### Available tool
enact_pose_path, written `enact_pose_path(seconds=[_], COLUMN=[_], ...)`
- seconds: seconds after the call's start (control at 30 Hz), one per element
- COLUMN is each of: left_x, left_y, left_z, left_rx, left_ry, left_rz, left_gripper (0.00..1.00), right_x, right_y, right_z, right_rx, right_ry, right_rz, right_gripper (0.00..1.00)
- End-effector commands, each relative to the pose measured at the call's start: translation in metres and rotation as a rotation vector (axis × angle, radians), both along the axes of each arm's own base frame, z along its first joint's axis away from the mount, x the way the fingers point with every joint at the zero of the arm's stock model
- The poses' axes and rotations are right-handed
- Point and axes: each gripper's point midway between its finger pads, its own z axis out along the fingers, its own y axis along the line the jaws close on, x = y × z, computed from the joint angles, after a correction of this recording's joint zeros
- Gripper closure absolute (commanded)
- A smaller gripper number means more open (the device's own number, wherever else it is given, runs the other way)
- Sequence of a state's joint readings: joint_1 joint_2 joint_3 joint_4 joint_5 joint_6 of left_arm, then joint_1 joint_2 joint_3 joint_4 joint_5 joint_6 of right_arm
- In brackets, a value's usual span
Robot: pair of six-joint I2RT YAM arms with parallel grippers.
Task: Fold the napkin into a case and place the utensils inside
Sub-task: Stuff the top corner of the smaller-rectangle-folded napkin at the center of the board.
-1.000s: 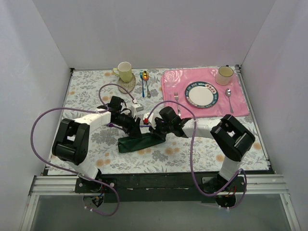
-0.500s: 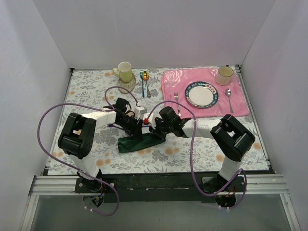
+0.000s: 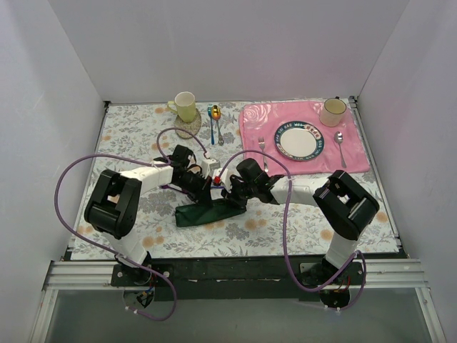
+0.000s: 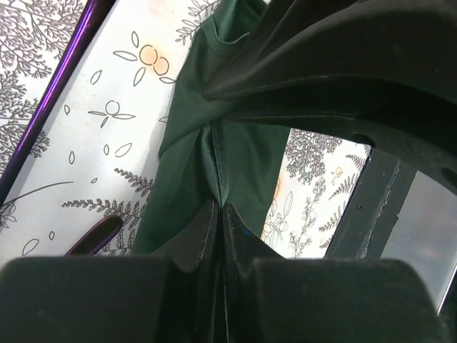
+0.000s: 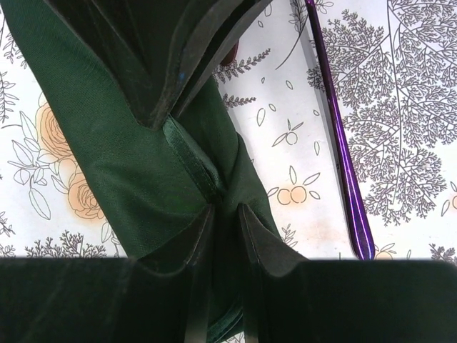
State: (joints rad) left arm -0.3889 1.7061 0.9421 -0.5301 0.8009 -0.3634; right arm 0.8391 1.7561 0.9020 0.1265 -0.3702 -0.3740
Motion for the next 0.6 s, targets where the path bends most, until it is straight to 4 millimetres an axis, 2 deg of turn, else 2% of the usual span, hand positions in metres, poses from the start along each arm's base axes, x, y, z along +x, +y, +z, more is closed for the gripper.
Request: enact_pose_path(seconds=[0.0,0.1,0.33,0.43,0.47,0.5,0.57], left_x=[0.018,0.025,0.023,0.019,0.018,0.017,0.015], left_y=[-0.007,-0.002,0.009,0.012,0.014,0.015,0.016], left_z=[0.027,0.02,-0.018,-0.026,-0.031,-0.033,-0.037], left_rx=[-0.064,-0.055,0.012,0.034,0.046,0.054,0.062], left_ry=[-0.091,-0.07,0.025,0.047,0.053,0.06,0.069], left_rz=[0.011,0.037,0.075,0.08,0.081,0.082,0.082], left_gripper=[1.0,1.0,1.0,1.0,1.0,1.0,1.0], right_x=[-0.013,-0.014,-0.011,-0.008,-0.004,-0.003,0.0], right_y=[-0.005,-0.005,-0.003,0.002,0.007,0.009,0.009], right_z=[0.001,0.001,0.006,0.02,0.033,0.039,0.051], right_rx=[-0.018,-0.018,-0.014,0.003,0.025,0.035,0.041], right_ry=[0.034,0.033,0.037,0.052,0.043,0.055,0.058], right_rz=[0.033,0.037,0.025,-0.003,-0.011,-0.032,-0.064], right_gripper=[0.74,0.74,0.7,0.62,0.58,0.53,0.48])
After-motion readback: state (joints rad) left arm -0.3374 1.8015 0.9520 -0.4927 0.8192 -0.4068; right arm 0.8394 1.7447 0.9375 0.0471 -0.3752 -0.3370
